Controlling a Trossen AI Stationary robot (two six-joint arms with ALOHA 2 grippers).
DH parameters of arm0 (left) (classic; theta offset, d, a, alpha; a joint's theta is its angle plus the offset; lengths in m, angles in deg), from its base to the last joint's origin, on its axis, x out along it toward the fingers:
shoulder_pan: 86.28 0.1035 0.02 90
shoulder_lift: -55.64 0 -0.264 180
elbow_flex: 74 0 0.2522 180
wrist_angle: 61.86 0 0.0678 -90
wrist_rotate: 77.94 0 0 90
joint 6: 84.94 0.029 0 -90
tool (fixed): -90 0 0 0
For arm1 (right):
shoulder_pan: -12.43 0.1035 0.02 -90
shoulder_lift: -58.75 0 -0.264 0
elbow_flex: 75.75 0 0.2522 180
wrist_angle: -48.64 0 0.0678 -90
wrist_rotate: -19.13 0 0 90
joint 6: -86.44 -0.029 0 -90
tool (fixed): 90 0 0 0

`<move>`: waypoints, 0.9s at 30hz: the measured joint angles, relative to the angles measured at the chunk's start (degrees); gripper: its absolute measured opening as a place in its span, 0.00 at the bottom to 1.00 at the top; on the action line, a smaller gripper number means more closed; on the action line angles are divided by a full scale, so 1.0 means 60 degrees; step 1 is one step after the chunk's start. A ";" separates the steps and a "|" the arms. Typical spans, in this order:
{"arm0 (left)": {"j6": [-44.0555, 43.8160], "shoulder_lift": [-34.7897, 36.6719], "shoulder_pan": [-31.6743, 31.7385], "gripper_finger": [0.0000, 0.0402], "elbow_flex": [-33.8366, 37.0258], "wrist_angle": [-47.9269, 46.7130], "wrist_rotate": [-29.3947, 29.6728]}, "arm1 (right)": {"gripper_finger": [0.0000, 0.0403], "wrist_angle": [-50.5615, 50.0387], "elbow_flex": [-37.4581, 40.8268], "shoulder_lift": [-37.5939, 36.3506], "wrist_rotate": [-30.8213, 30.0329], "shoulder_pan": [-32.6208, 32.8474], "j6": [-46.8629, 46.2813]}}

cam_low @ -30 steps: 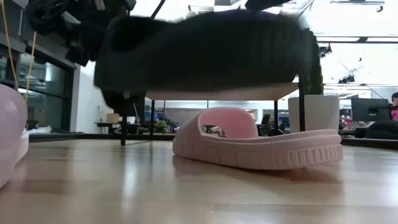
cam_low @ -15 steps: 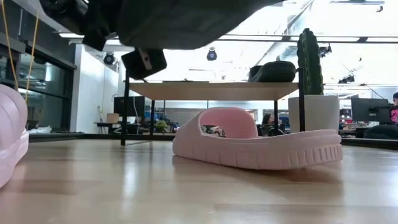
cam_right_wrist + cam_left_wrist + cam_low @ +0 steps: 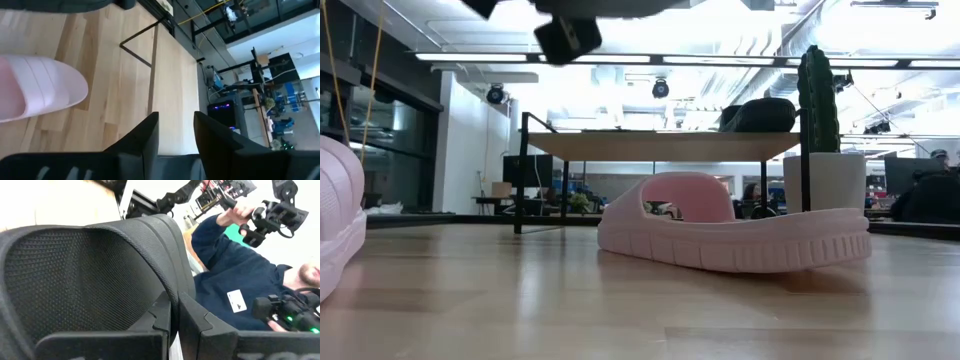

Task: Pick and place slides into the shelf
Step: Put the black slide on the shelf

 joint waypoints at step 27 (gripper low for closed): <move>0.1871 0.0631 0.0007 0.01 -0.5848 -0.6071 0.2812 | 0.29 0.0237 -0.0636 0.0002 -0.3784 0.0843 0.3536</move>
